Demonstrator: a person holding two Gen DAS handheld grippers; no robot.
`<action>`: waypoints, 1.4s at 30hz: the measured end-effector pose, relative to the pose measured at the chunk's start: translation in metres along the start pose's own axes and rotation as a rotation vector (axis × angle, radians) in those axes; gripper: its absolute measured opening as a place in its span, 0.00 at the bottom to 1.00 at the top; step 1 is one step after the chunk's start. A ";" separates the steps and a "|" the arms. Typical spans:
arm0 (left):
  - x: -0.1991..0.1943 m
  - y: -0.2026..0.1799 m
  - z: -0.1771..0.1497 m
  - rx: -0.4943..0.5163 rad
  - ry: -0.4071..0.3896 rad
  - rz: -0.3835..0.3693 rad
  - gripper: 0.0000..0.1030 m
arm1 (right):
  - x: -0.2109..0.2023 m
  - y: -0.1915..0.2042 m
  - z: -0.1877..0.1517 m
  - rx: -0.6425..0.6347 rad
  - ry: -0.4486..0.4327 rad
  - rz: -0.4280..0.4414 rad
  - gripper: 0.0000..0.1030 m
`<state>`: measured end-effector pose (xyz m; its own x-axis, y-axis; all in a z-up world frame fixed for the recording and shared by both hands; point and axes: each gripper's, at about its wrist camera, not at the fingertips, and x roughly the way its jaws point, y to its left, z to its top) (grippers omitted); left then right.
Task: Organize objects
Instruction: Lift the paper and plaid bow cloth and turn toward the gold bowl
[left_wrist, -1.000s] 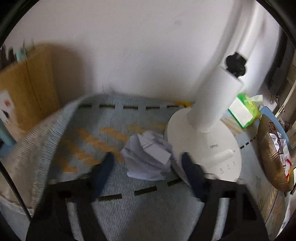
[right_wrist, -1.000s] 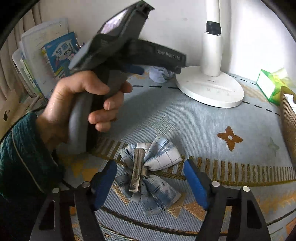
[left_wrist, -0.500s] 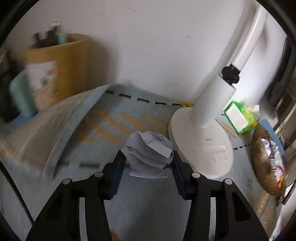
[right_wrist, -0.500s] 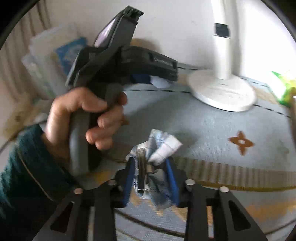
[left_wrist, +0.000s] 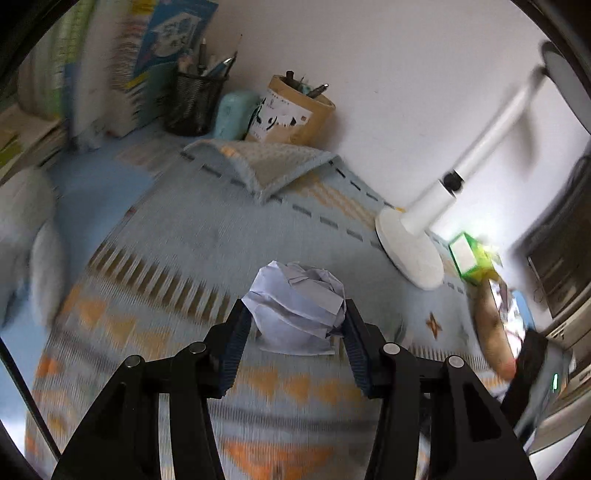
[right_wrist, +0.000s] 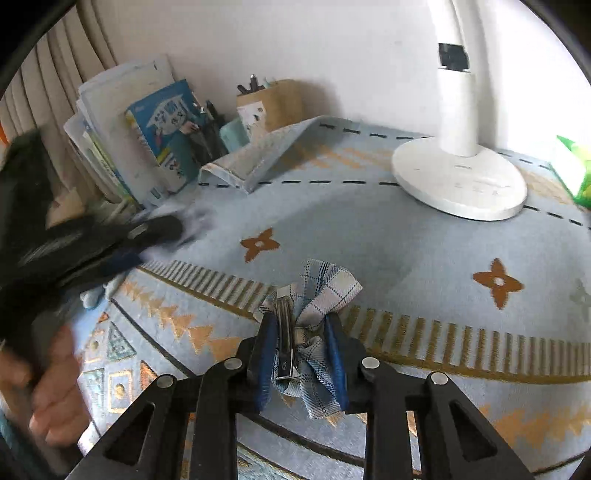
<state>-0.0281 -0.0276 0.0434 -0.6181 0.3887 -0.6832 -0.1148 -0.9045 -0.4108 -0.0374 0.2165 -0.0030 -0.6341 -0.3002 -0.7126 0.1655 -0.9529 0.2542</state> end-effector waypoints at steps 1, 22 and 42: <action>-0.006 -0.003 -0.006 0.017 0.001 -0.001 0.45 | -0.006 0.005 -0.003 0.009 -0.006 -0.011 0.25; 0.002 -0.117 -0.126 0.271 0.054 -0.082 0.45 | -0.214 -0.104 -0.168 0.209 -0.104 -0.283 0.25; 0.003 -0.134 -0.124 0.314 0.083 -0.064 0.45 | -0.190 -0.076 -0.168 0.079 -0.063 -0.459 0.25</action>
<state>0.0820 0.1163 0.0211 -0.5382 0.4475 -0.7142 -0.3935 -0.8828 -0.2566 0.1978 0.3386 0.0033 -0.6734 0.1570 -0.7224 -0.1990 -0.9796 -0.0275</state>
